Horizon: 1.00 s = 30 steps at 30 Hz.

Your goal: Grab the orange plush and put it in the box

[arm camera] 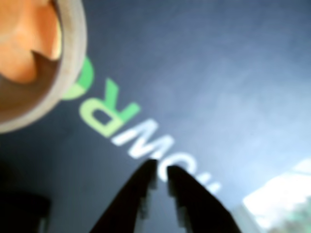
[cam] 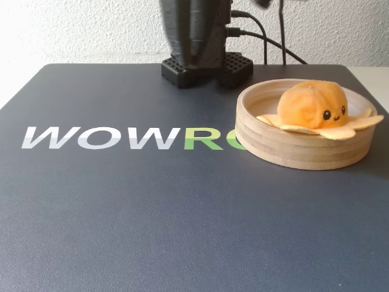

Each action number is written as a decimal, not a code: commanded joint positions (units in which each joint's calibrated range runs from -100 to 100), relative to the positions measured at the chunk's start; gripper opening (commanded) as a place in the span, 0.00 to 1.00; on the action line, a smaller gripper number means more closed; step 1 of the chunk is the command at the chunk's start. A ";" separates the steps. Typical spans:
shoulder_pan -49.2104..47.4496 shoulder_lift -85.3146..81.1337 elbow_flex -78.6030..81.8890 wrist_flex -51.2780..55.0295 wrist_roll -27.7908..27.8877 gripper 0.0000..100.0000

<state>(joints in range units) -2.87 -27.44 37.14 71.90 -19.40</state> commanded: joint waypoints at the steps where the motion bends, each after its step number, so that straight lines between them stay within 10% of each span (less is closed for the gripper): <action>1: 0.60 -0.90 -0.24 0.01 -1.76 0.01; 30: -2.39 -1.82 4.57 -12.87 7.63 0.01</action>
<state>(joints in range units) -5.60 -27.78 42.34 59.86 -11.63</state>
